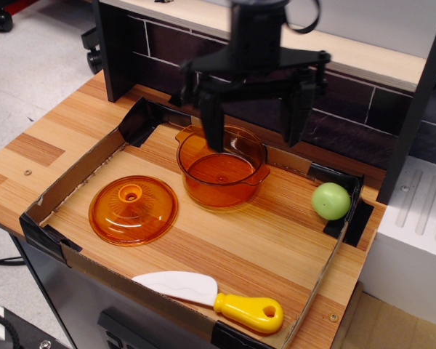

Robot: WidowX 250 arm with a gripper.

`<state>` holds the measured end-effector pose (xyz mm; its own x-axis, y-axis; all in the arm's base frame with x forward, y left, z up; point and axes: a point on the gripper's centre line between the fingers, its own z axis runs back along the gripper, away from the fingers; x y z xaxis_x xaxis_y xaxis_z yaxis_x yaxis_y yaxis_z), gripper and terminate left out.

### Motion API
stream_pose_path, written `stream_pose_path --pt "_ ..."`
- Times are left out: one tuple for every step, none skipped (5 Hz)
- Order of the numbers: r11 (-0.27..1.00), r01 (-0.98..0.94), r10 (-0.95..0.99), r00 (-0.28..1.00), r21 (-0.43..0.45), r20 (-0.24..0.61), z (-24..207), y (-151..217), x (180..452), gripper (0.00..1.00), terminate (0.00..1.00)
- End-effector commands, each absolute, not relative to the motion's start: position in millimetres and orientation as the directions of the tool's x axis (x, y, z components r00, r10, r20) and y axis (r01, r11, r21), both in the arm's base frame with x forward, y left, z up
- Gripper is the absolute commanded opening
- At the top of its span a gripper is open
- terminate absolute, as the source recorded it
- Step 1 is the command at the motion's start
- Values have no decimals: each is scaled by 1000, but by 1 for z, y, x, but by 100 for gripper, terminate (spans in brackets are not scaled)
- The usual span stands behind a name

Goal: Put knife in pot

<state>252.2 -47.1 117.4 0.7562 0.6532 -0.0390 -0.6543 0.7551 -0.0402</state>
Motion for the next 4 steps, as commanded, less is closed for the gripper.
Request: stream_pose_path --pt "466 -878 885 460 -112 74 112 -63 234 100 0" --pt "302 -949 953 300 -94 34 97 -69 229 100 0" --pt "257 -959 966 251 -120 64 80 -78 220 100 0" --pt "137 -987 990 139 -85 -15 69 -82 216 100 0"
